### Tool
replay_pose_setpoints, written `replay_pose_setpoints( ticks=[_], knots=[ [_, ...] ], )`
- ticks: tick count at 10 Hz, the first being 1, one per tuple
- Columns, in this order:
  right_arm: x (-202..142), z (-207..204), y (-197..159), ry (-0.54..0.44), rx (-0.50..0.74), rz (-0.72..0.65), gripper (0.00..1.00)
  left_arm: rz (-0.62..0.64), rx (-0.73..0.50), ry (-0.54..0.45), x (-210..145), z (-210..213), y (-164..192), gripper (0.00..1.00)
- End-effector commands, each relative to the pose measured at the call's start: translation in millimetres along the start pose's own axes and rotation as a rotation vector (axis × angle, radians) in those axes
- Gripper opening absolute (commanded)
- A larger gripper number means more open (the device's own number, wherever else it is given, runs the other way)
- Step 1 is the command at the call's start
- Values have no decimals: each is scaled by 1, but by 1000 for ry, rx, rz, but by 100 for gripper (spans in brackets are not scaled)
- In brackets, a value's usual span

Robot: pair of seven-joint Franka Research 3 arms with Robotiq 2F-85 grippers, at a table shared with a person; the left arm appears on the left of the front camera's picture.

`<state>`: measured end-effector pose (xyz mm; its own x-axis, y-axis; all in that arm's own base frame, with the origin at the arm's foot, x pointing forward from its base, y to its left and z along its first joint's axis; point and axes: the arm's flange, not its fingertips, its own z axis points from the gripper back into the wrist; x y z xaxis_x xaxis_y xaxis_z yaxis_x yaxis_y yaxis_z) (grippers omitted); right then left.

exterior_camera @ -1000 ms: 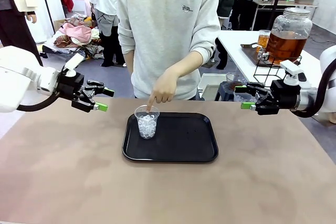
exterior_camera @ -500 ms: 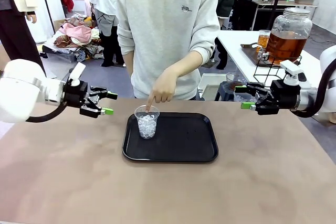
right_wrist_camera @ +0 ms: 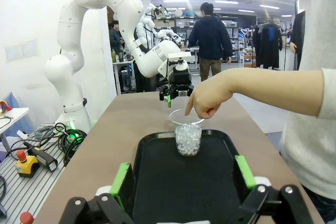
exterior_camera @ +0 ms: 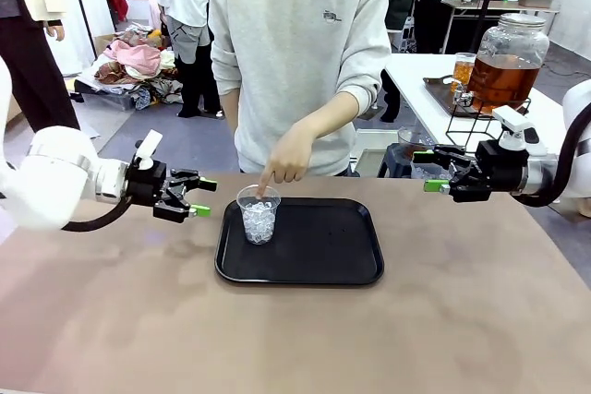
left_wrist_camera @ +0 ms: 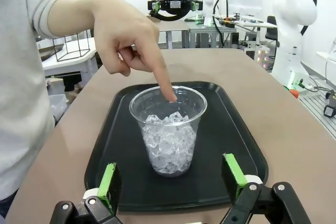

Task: Pour the drink into the iced cup.
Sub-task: Pick up the iced cup indicated by the human and present it to them.

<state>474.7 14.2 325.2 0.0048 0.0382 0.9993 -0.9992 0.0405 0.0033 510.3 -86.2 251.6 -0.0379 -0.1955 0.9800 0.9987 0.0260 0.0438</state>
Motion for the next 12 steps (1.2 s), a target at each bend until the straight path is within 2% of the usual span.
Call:
replay_pose_setpoints(
  ticks=[1,6,12],
  knots=[
    [3,-1,-1,1,2,-1,100,-8,2,5,5,2,-2,100],
    [3,-1,-1,1,2,-1,100,-2,1,1,1,1,1,100],
    [3,-1,-1,1,2,-1,100,14,-2,-58,-21,-32,7,100]
  ],
)
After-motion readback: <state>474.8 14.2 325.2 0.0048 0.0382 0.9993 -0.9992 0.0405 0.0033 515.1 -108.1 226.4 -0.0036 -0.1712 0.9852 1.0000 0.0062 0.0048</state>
